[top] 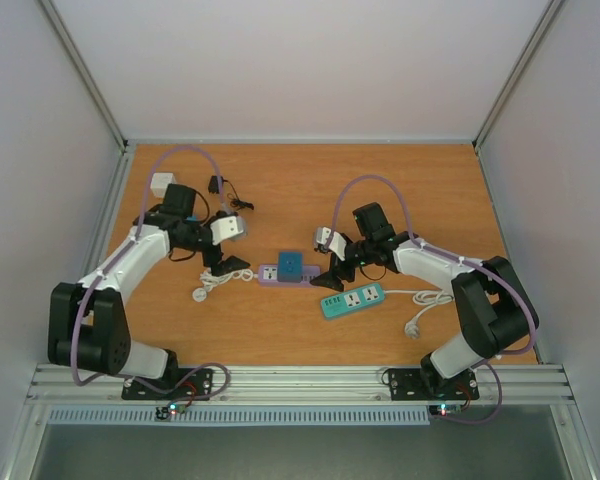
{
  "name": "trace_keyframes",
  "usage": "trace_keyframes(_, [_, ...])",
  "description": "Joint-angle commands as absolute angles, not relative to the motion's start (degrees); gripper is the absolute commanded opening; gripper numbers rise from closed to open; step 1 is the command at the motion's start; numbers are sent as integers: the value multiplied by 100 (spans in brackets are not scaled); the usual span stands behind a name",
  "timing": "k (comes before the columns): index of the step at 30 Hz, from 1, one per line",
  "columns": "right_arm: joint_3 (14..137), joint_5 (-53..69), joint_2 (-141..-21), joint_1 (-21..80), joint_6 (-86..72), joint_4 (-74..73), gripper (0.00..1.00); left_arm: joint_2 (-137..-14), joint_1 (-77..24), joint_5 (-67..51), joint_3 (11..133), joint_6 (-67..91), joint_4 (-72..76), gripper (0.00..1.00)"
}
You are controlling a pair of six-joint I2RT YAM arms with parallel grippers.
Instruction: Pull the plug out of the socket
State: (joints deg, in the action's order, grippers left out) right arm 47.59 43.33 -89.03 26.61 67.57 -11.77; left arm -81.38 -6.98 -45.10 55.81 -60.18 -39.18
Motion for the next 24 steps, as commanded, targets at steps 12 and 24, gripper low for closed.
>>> trace_keyframes(12, [4946,4408,-8938,2523,6017,-1138,96,-8005,-2298,-4136,4738,-5227,-2158,100])
trace_keyframes(24, [5129,4603,-8906,2520,5096,-1296,76,-8646,-2545,-4109,4969,-4967,-1641,100])
